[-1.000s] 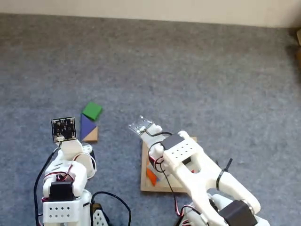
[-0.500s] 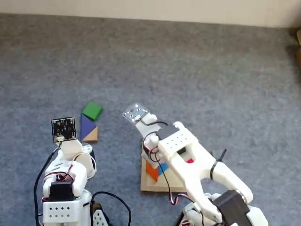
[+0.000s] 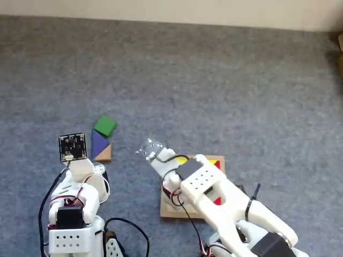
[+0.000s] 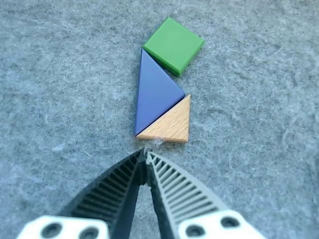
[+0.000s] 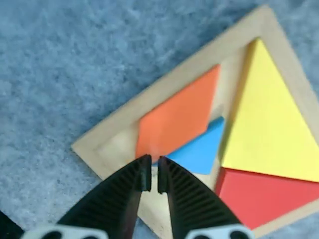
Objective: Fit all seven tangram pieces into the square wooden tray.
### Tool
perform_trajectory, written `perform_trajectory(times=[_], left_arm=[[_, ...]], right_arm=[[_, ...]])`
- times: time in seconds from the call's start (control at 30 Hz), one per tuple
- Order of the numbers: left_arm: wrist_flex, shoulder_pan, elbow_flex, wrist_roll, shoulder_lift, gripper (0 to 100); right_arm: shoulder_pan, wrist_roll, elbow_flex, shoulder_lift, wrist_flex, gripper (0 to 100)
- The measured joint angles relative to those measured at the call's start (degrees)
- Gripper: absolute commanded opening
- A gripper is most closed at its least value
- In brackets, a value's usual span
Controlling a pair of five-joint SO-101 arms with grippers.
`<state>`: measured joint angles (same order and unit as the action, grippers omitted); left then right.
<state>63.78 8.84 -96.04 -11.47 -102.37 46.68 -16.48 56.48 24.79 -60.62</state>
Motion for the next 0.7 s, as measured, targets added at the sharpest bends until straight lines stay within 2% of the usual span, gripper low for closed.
perform_trajectory(times=[0.3, 0.47, 0.7], left_arm=[[0.0, 0.0, 0.0, 0.0, 0.0, 0], [0.0, 0.0, 0.0, 0.0, 0.0, 0], [0.0, 0.0, 0.0, 0.0, 0.0, 0]], right_arm=[[0.1, 0.0, 2.3, 1.1, 8.9, 4.0], [-5.3, 0.1, 1.9, -4.5, 15.7, 4.0], [-11.7, 0.2, -3.0, -6.9, 17.4, 4.0]])
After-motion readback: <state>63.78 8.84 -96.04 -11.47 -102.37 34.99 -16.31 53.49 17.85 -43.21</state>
